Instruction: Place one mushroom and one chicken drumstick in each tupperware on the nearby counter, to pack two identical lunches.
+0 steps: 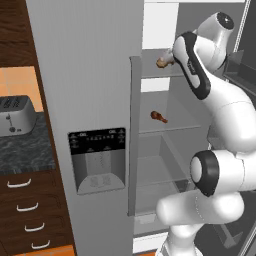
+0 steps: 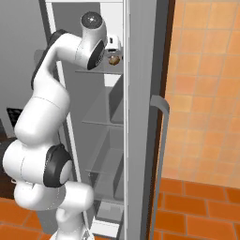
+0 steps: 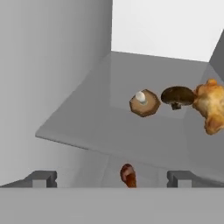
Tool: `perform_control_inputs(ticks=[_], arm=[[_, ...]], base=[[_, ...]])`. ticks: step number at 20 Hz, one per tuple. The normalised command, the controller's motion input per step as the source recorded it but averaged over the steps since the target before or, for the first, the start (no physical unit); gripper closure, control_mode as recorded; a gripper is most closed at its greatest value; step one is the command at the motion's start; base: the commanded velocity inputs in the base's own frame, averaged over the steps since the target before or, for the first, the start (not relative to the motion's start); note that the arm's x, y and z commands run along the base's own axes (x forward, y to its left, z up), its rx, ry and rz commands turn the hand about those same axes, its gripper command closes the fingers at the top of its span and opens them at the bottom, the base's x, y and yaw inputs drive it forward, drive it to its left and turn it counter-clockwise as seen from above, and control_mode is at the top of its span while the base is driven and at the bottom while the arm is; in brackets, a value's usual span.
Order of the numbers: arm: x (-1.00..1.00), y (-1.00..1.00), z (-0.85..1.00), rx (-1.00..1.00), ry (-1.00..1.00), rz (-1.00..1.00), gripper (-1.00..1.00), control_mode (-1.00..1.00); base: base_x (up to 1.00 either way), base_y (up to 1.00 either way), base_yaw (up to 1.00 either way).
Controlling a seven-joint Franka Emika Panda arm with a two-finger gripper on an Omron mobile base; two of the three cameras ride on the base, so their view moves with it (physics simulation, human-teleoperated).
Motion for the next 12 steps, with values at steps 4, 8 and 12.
perform_control_inputs(ticks=[4,8,12], arm=[[0.28,-0.09,-0.1,-0.1,0.02,0.14,-1.0,-1.0],[0.35,-0.11,-0.07,-0.01,0.09,0.09,-1.0,-1.0],[0.54,0.0,-0.1,-0.03,0.13,0.02,-1.0,-1.0]], base=[[0.0,0.0,0.0],[0.0,0.0,0.0],[0.0,0.0,0.0]])
